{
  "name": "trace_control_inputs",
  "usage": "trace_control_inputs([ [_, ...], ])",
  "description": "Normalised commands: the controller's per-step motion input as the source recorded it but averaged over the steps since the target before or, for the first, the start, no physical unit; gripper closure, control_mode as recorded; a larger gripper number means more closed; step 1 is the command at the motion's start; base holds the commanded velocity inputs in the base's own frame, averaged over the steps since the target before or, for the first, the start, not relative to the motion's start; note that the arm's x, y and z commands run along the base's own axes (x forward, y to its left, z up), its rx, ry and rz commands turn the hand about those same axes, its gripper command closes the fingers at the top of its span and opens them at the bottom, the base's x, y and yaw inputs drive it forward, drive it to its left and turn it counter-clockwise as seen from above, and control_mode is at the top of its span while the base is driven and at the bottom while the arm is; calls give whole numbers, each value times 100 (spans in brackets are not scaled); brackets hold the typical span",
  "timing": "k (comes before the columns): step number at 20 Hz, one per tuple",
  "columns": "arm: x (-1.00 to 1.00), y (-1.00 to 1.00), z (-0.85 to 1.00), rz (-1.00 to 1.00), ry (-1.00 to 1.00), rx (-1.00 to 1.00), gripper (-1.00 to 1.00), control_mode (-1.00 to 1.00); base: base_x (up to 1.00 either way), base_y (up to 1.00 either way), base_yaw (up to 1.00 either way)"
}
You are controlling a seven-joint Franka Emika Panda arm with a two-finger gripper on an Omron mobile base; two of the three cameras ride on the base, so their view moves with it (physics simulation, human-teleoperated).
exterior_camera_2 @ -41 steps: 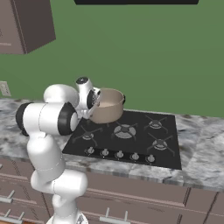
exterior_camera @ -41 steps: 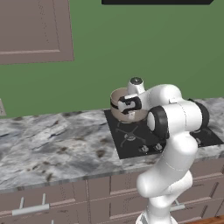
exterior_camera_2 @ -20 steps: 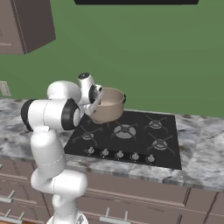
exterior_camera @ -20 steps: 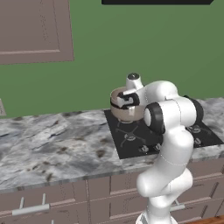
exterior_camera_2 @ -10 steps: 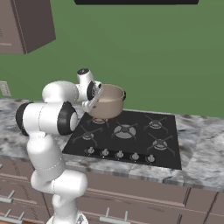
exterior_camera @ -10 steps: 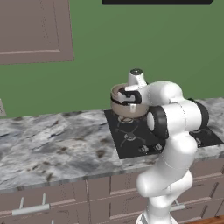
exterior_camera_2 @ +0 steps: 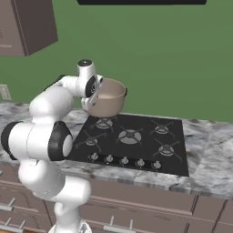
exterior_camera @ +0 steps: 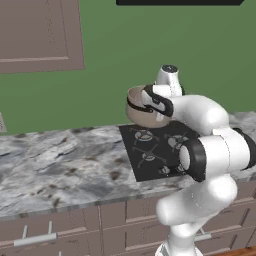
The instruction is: Move the pot and pan from the stove into the sink.
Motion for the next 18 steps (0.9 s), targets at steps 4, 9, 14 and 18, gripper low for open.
trace_control_inputs([
  [4, -71, 0, 73, 13, -3, 2, 100, -100, 0, 0, 0],
  [9, -84, 0, 57, 14, -6, 0, 100, -100, 0, 0, 0],
  [14, -79, 0, 48, 13, -15, 0, 100, -100, 0, 0, 0],
  [18, -77, 0, 38, 13, -18, 0, 100, -100, 0, 0, 0],
])
